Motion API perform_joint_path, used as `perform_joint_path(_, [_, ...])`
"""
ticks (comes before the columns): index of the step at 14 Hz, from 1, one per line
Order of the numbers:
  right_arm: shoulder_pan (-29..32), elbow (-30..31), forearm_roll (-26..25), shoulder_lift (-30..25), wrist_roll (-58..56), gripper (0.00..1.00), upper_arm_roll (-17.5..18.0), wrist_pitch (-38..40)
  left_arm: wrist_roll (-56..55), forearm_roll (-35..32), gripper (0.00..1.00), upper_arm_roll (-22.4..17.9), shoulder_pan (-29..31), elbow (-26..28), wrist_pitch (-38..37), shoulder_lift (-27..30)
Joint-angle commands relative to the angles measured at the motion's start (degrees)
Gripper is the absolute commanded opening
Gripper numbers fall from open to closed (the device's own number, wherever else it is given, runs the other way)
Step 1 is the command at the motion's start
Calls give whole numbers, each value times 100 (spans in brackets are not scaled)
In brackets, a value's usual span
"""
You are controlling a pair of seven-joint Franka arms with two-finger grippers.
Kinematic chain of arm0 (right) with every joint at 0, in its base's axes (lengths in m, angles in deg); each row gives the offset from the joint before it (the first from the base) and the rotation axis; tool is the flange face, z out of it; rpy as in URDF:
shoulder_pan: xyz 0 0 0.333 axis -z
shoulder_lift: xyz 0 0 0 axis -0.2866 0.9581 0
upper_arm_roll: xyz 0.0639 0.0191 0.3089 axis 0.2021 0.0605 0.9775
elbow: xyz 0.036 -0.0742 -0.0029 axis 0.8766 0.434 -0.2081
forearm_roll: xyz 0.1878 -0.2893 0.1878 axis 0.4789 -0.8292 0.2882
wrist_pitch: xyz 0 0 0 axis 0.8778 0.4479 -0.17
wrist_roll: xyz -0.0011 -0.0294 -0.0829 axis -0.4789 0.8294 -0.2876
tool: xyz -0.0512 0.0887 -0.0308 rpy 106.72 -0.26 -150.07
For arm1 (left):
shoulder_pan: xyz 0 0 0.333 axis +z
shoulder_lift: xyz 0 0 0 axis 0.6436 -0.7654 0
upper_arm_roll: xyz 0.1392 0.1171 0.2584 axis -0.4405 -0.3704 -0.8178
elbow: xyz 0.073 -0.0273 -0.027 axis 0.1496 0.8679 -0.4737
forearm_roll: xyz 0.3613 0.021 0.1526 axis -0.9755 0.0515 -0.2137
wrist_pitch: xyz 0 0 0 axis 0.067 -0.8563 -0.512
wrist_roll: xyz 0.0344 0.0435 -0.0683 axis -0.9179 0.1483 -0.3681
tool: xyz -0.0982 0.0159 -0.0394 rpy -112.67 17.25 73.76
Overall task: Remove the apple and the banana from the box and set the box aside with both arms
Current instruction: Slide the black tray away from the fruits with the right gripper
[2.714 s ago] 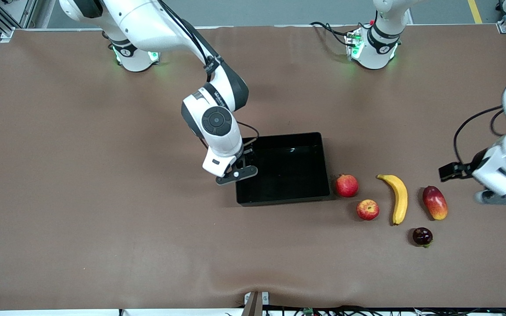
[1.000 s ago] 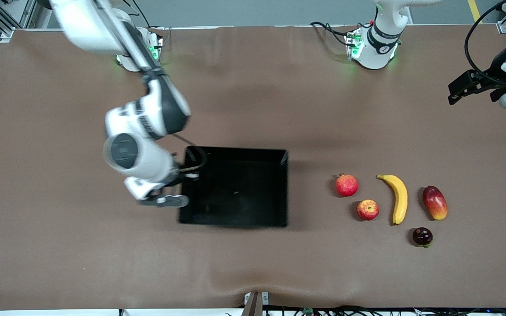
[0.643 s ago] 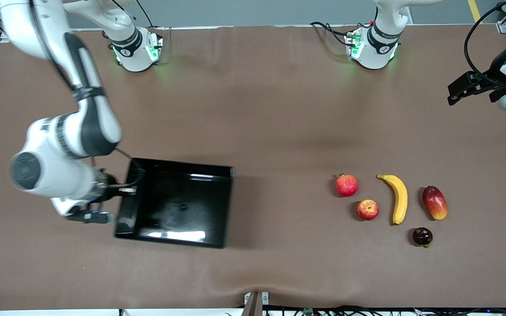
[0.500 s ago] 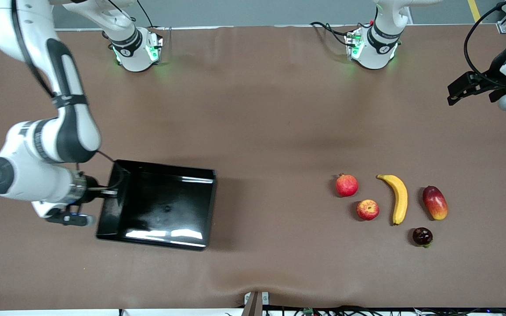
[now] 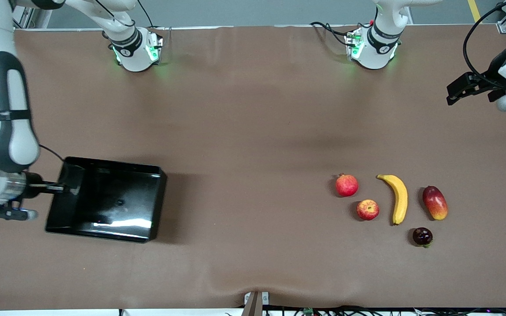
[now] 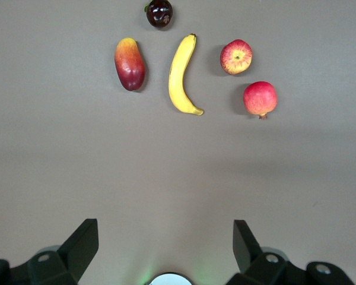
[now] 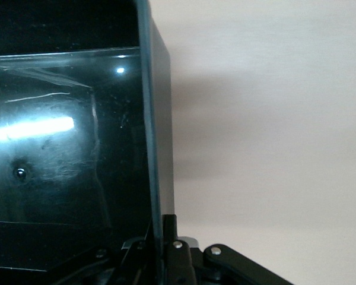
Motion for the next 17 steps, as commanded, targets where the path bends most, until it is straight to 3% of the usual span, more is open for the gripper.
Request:
perform_joint_path(1, [481,-8,20,32,-576,0,152,-154,-77,126,100,-23,3,56,-73,108])
perform_joint_path(5, [912,-8,20,418,-910,0,152,-382,-104,126,100,-15,-6,65,-73,125])
perform_joint_path(9, [922,18,12,524,-991,0,152,-506,-95,126,100,-23,3,56,-91,134])
perform_joint_path(10, [913,18,3,533,-999,6,152,-506,-95,126,100,-23,3,64,-91,134])
perform_joint_path(12, [887,18,-6,533,-1209,93,152,-506,-86,126,100,-32,12,65,-134,134])
perform_joint_path(13, [869,18,-6,533,-1210,100,152,-489,-95,126,100,-32,12,56,-143,134])
perform_joint_path(17, [729,-79,-24,306,-1193,100,152,-357,-86,126,100,-50,12,21,-143,143])
